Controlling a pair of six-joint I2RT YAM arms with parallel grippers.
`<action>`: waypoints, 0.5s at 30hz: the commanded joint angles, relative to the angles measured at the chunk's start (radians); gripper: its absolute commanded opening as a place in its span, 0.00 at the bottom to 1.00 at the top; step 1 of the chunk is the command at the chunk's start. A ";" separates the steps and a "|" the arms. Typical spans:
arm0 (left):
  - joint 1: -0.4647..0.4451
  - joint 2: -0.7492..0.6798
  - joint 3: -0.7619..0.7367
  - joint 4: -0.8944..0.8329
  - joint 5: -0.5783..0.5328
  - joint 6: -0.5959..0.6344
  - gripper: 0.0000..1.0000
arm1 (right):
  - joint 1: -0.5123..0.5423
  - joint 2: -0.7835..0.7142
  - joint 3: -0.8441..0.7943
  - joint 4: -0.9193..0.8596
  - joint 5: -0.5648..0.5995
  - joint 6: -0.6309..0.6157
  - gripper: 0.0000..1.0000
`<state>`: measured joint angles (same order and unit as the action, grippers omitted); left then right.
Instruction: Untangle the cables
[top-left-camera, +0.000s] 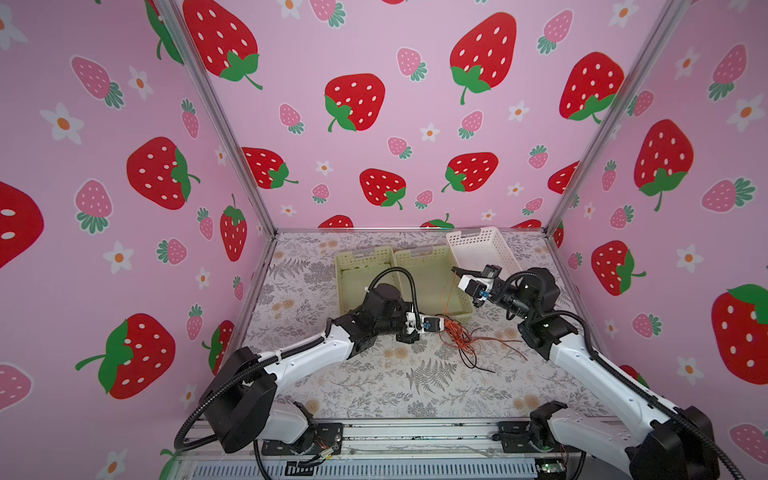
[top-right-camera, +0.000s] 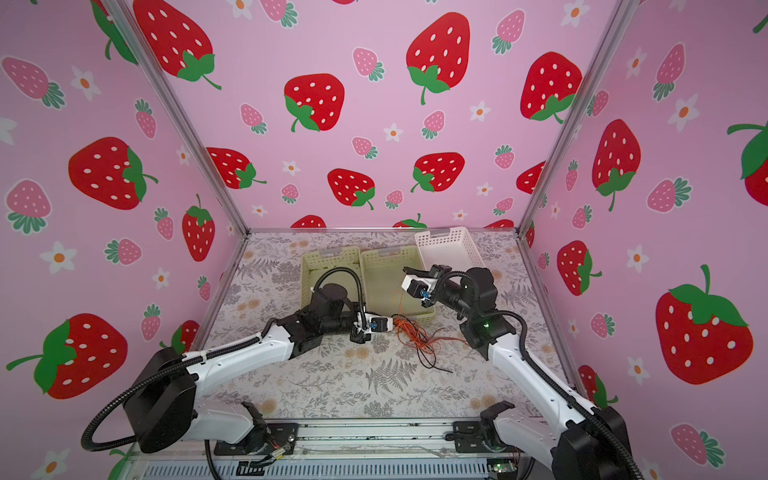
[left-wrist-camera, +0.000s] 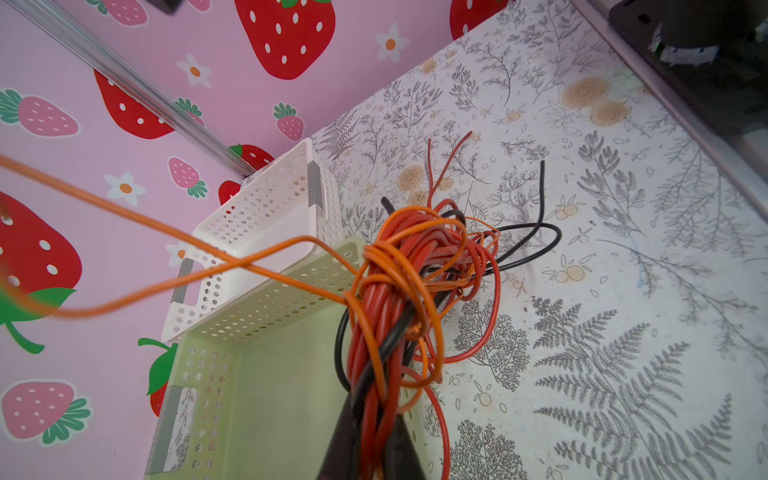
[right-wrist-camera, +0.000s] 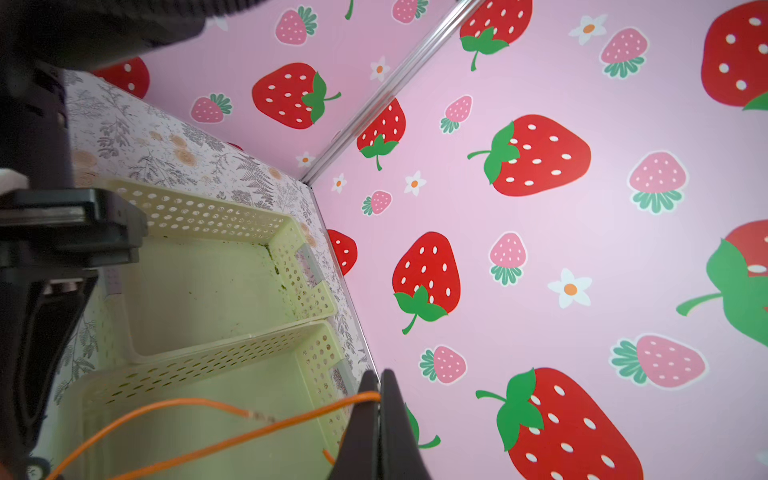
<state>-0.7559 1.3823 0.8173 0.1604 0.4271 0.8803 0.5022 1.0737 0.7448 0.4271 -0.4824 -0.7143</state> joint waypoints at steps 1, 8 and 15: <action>-0.006 -0.050 -0.046 -0.036 0.010 -0.094 0.01 | -0.024 -0.033 -0.009 0.081 0.147 0.071 0.00; -0.001 -0.140 -0.092 -0.068 -0.073 -0.222 0.00 | -0.065 -0.052 -0.080 0.094 0.392 0.136 0.00; 0.017 -0.204 -0.151 -0.045 -0.118 -0.296 0.00 | -0.129 -0.089 -0.155 0.091 0.476 0.195 0.00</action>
<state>-0.7448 1.1988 0.7048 0.1905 0.3046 0.6235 0.4221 1.0286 0.5949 0.4332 -0.1650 -0.5682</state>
